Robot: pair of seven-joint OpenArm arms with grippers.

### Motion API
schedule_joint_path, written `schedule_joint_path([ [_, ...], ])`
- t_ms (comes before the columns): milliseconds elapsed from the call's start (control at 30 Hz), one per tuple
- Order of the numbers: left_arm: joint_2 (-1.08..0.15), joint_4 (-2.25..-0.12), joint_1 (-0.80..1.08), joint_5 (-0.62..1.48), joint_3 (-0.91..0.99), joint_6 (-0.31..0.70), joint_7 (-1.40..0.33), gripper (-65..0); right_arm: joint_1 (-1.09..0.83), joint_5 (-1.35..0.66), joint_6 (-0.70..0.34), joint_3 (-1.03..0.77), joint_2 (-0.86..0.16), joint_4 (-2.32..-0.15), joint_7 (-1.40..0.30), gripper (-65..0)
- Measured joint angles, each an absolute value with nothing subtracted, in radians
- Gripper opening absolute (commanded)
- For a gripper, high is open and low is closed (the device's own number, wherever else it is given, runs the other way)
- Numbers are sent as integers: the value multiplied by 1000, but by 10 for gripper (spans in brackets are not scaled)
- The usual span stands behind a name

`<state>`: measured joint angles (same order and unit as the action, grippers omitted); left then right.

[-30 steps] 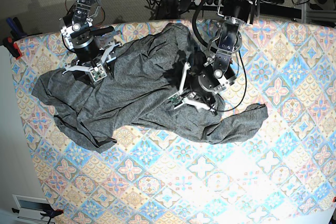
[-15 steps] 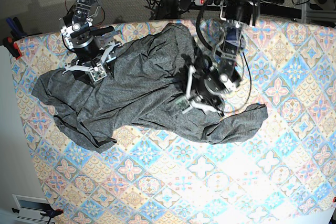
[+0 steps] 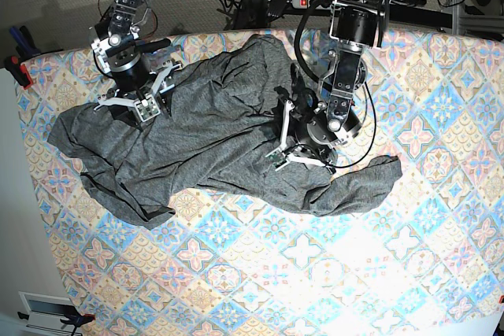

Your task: Layout the t-shirt on the table in an organized manner, then fold the t-shirt properly

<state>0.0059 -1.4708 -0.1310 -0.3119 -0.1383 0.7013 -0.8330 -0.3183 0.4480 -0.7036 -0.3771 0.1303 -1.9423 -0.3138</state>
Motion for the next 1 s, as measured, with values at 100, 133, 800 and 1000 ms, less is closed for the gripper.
schedule_joint_path([
  [100,10,-1427,-149,-290,-134,707,-822,-604,-319,448,-704,-377,130,-1942,-314,-317],
  [133,18,-1411,-156,-290,-131,707,-818,-616,-321,448,-704,-377,130,-1942,-314,-317],
  [800,27,-1897,4,-314,-138,702,-1014,-610,-320,448,-704,-381,130,-1943,-314,-317],
  [1000,-7,-2035,92,-317,-130,700,-1089,-611,-316,449,-704,-381,130,-1943,-316,-317],
])
